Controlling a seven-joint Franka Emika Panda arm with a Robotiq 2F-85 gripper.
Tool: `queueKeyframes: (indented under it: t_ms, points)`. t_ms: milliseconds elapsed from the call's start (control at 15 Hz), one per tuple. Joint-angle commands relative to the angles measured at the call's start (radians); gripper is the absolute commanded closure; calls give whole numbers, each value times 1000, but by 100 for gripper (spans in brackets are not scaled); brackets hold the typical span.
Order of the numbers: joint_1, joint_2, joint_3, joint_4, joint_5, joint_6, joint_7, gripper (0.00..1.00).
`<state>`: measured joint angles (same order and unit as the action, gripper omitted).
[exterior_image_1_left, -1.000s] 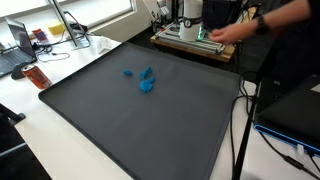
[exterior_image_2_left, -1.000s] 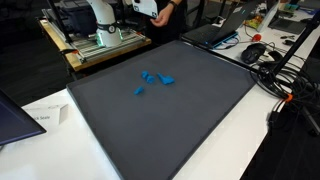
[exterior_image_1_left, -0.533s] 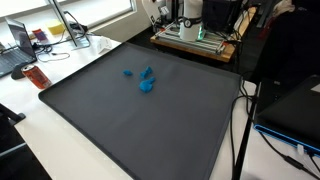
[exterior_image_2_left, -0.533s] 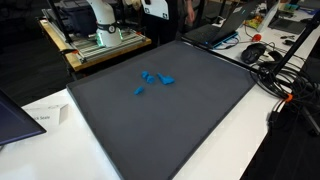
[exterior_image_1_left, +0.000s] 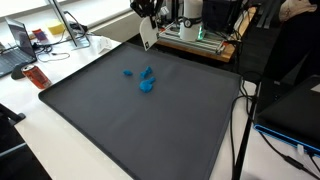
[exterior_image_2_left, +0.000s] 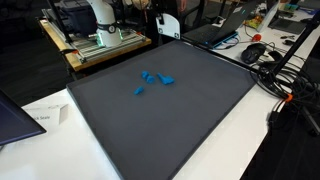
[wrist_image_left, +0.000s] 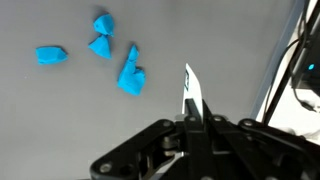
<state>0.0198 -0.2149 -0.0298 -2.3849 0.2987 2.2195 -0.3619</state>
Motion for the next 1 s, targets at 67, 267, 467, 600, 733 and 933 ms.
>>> queueKeyframes:
  t_ms: [67,267,467,600,733,933]
  points:
    - [10,26,1,-9,-42,38,21,96]
    - [9,42,4,-9,-50,46,22,96]
    - [9,41,4,-9,-51,46,22,96]
    - [20,84,28,10,-55,95,81,99]
    - [33,115,49,27,-54,142,133,99]
    - [46,184,87,64,-119,222,248,99]
